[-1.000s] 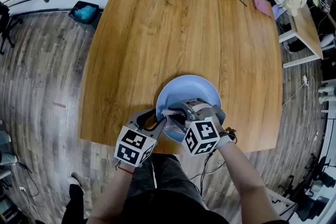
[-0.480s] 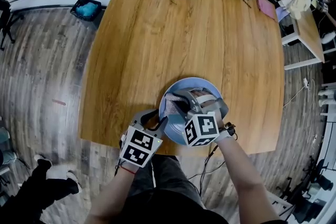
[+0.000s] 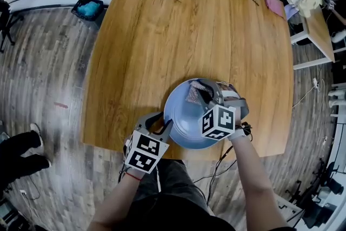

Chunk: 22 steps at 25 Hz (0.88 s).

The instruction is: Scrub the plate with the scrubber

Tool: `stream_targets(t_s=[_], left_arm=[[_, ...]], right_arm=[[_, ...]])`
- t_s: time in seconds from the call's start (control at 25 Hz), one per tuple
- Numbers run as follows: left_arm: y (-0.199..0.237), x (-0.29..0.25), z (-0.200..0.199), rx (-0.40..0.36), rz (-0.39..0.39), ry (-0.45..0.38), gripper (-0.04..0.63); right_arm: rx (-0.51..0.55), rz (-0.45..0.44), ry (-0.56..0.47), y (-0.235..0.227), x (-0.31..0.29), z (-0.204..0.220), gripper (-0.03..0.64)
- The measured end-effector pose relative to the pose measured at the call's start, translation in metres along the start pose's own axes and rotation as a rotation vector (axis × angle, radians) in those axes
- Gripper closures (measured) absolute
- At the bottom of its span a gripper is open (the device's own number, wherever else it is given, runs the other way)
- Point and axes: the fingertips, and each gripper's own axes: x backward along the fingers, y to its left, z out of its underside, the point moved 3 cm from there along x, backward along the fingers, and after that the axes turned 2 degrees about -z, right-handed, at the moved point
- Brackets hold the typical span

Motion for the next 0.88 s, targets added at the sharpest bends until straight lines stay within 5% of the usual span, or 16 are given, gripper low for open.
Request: stream_targets(t_s=[0.48, 0.88], left_arm=[[0.000, 0.001, -0.001, -0.008, -0.018, 0.007, 0.468], [0.000, -0.001, -0.002, -0.017, -0.039, -0.004, 0.480]], right_arm=[[-0.084, 0.020, 0.123, 0.004, 0.028, 0.058, 0.535], [-0.077, -0.084, 0.182, 0.045, 0.060, 0.072, 0.535]])
